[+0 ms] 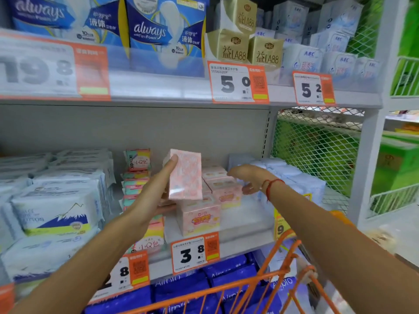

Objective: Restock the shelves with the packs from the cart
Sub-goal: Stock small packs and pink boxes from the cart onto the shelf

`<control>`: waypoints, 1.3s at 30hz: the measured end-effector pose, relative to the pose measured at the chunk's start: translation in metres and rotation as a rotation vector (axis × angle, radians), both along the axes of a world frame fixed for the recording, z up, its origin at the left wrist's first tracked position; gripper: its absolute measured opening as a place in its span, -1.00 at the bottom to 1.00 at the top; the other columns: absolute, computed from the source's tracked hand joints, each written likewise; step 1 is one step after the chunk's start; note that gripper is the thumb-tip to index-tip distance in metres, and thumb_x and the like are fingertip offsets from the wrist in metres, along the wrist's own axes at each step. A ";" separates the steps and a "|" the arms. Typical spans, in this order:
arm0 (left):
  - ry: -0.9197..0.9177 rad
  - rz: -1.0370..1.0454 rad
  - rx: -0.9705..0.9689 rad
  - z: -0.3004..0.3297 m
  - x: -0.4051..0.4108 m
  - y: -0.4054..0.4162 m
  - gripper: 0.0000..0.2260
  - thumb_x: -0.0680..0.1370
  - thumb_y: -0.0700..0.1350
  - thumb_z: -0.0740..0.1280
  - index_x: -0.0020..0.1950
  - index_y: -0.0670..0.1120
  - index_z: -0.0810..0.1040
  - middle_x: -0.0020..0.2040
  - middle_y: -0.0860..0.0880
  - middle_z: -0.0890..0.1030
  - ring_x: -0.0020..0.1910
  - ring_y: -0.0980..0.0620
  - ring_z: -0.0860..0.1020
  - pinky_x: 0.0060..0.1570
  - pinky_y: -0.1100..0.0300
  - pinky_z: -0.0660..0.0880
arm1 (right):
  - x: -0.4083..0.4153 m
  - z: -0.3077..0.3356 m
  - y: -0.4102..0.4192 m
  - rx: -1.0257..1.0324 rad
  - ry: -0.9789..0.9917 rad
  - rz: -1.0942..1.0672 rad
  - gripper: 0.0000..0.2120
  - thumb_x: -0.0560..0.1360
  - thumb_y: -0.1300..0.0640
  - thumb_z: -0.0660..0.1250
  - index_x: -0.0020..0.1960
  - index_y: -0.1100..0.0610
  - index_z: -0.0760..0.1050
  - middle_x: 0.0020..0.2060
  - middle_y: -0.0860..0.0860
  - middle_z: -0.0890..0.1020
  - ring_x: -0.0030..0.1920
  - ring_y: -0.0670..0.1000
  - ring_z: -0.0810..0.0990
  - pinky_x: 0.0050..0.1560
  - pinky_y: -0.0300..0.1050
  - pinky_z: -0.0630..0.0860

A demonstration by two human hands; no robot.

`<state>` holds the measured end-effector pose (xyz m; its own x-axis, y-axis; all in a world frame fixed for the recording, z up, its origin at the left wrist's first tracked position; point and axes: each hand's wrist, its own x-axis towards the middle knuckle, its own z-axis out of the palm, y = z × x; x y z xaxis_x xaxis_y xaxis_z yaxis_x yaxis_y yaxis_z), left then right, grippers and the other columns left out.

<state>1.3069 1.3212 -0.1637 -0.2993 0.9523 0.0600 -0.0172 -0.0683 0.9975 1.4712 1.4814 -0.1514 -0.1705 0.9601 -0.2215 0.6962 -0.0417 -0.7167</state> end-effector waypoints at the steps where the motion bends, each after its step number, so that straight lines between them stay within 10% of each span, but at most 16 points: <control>1: 0.011 -0.002 -0.003 0.004 0.002 0.002 -0.72 0.52 0.26 0.17 -0.04 0.11 0.52 -0.03 -0.02 0.62 0.03 -0.01 0.56 0.21 -0.01 0.44 | 0.003 0.014 -0.009 -0.035 -0.092 0.104 -0.59 0.60 0.05 0.18 0.37 0.25 0.34 0.18 0.11 0.44 -0.02 0.08 0.54 -0.06 -0.10 0.53; 4: -0.043 -0.045 -0.009 0.007 0.006 0.005 -0.66 0.53 0.26 0.15 0.09 0.06 0.52 0.01 -0.05 0.63 0.02 -0.04 0.59 0.06 -0.01 0.53 | 0.005 0.032 -0.035 -0.035 -0.206 0.317 -0.61 0.64 -0.01 0.04 0.33 0.19 0.40 -0.01 0.06 0.53 -0.25 -0.02 0.54 -0.21 -0.21 0.48; 11: -0.243 -0.102 0.003 -0.006 0.016 0.015 -0.61 0.60 0.23 0.01 -0.01 0.08 0.55 -0.14 -0.01 0.71 -0.15 0.04 0.68 -0.11 0.02 0.62 | 0.017 0.025 -0.067 -0.186 0.490 0.580 -0.56 0.60 -0.18 0.04 0.27 0.08 0.44 0.15 0.09 0.54 0.08 0.06 0.54 0.12 -0.04 0.54; 18: 0.002 -0.082 -0.069 -0.013 0.031 0.032 -0.55 0.60 0.24 -0.08 0.17 0.07 0.50 -0.06 0.07 0.63 -0.05 0.12 0.57 0.02 0.16 0.50 | 0.034 0.008 -0.072 -0.155 0.590 0.525 -0.74 0.54 -0.03 0.27 0.21 -0.02 0.44 0.01 -0.04 0.64 0.05 0.03 0.61 0.24 0.06 0.50; 22: 0.124 -0.066 0.041 -0.001 0.028 0.034 -0.63 0.63 -0.10 0.20 0.41 0.15 0.29 0.23 0.01 0.51 0.04 0.10 0.52 -0.11 0.22 0.45 | 0.046 0.012 -0.062 -0.068 0.632 0.428 -0.59 0.49 0.07 0.37 0.30 0.02 0.38 0.06 0.04 0.65 0.01 0.04 0.64 0.10 -0.01 0.59; 27: 0.745 -0.120 0.252 0.020 0.019 0.052 -0.25 0.48 -0.37 0.24 0.52 0.19 0.09 0.45 0.08 0.21 0.39 0.10 0.23 0.23 0.23 0.37 | 0.074 0.021 -0.045 0.488 0.030 0.404 -0.39 0.34 0.27 0.52 0.31 0.18 0.35 0.09 0.06 0.43 -0.07 -0.08 0.47 -0.20 -0.52 0.38; 33: 1.398 -0.217 0.110 0.016 0.035 0.073 -0.42 0.49 -0.32 0.15 0.46 0.11 0.30 0.48 0.08 0.31 0.44 0.00 0.22 0.40 0.11 0.20 | 0.059 0.002 -0.014 0.675 -0.589 0.594 -0.50 0.28 0.17 0.54 0.14 0.16 0.41 0.12 0.10 0.47 0.13 0.10 0.43 -0.04 -0.12 0.29; 39: 1.450 -0.066 -0.021 0.000 0.025 0.066 -0.65 0.56 0.03 0.21 0.36 0.13 0.40 0.41 0.05 0.41 0.38 -0.04 0.36 0.26 0.05 0.37 | 0.049 -0.023 -0.001 0.616 -0.696 0.742 -0.58 0.32 0.17 0.50 -0.01 0.03 0.29 0.12 0.08 0.45 0.10 0.14 0.46 0.06 0.03 0.44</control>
